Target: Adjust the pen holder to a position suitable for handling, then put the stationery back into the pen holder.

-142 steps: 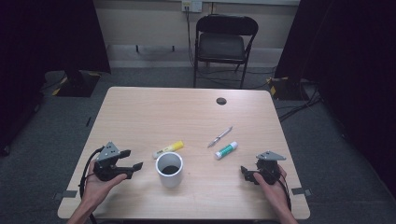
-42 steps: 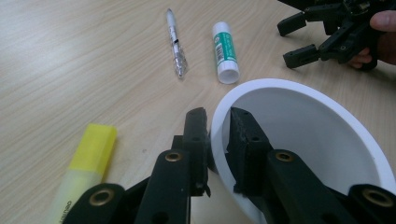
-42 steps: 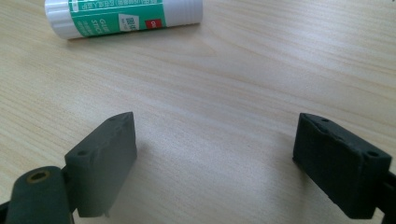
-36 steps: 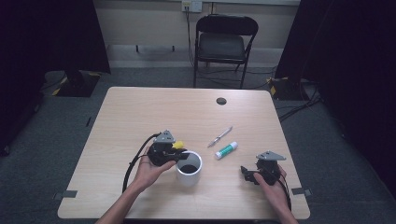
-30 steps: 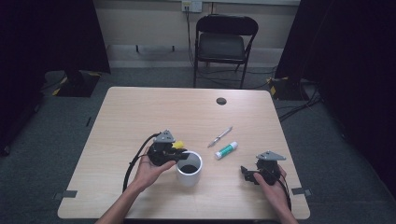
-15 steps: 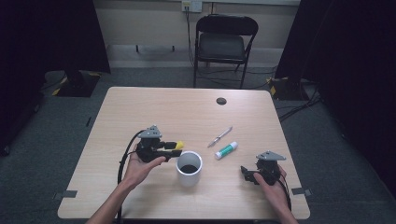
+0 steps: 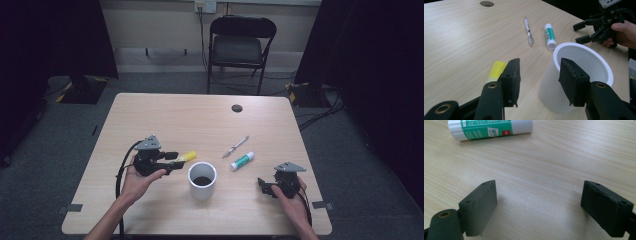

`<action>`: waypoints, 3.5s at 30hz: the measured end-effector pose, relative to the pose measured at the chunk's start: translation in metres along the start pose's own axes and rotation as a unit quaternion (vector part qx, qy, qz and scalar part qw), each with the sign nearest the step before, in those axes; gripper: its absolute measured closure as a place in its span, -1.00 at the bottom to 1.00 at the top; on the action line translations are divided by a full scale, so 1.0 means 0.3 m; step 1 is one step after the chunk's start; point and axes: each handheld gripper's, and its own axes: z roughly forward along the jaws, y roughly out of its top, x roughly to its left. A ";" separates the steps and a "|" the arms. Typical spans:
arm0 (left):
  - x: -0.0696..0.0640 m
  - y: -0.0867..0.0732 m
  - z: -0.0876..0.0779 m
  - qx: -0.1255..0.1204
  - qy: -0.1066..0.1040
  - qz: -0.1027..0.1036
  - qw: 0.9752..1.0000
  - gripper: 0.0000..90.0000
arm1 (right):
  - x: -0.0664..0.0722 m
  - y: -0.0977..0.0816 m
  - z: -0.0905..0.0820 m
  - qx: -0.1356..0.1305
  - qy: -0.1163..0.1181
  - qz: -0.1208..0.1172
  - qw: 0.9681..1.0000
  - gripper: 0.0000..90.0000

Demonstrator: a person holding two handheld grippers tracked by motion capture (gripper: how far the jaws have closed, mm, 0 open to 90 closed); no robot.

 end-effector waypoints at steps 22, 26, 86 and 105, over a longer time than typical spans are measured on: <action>0.143 -0.047 0.097 0.057 0.054 -0.006 0.997 0.37 | 0.001 0.000 0.000 0.000 0.000 0.001 1.000 -0.72; 0.164 -0.065 0.128 0.072 0.056 -0.006 0.996 0.33 | 0.001 0.000 0.000 0.000 -0.001 0.001 1.000 -0.72; 0.106 -0.222 0.026 0.156 0.080 0.015 0.984 0.46 | 0.003 -0.004 -0.004 0.000 -0.002 0.002 1.000 -0.72; 0.118 -0.101 0.047 0.109 0.067 0.004 0.992 0.21 | 0.004 -0.001 -0.001 0.000 -0.004 0.004 1.000 -0.72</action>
